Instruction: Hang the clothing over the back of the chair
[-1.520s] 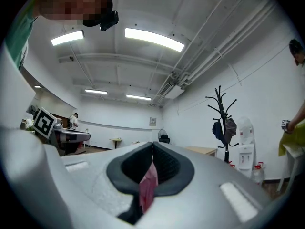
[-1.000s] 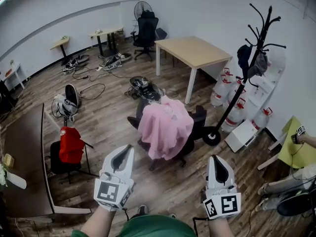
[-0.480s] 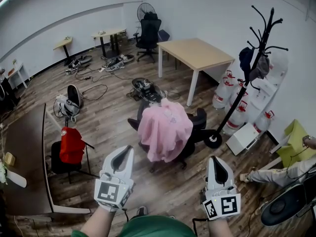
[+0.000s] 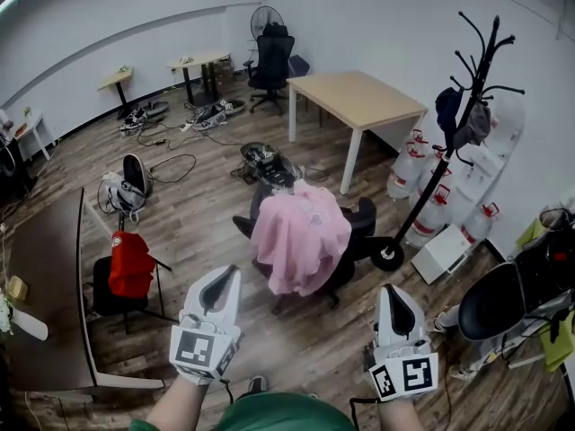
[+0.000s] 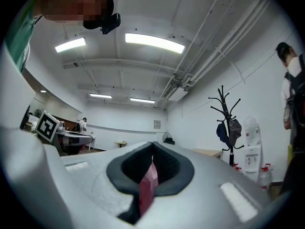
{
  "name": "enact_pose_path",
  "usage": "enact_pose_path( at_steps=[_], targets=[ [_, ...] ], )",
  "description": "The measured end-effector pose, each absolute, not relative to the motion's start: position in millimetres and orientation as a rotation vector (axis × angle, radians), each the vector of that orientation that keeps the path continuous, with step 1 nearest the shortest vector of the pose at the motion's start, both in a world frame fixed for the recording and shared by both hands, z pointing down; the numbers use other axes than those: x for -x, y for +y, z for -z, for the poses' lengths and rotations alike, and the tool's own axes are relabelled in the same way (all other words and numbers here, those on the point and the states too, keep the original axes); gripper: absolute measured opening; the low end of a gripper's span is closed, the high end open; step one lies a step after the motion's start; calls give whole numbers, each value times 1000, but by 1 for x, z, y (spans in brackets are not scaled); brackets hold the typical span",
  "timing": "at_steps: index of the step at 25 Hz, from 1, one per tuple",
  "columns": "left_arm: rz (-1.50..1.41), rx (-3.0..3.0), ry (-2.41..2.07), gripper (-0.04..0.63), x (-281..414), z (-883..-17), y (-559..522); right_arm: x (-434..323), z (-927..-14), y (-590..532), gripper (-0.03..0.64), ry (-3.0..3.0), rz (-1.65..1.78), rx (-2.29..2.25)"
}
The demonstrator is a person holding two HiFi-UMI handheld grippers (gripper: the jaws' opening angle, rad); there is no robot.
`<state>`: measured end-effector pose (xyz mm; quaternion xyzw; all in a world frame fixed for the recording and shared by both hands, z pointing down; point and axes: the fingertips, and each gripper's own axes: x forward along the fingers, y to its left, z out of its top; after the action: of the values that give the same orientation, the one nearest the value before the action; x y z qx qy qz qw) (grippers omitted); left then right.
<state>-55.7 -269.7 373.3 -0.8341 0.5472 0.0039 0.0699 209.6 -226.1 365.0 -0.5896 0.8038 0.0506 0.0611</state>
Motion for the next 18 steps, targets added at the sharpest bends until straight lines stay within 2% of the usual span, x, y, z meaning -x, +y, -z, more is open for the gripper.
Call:
enact_pose_path(
  at_steps=[18],
  targets=[
    [38, 2528, 1651, 25, 68, -386, -276, -208, -368, -225, 5, 2416, -135, 1803]
  ],
)
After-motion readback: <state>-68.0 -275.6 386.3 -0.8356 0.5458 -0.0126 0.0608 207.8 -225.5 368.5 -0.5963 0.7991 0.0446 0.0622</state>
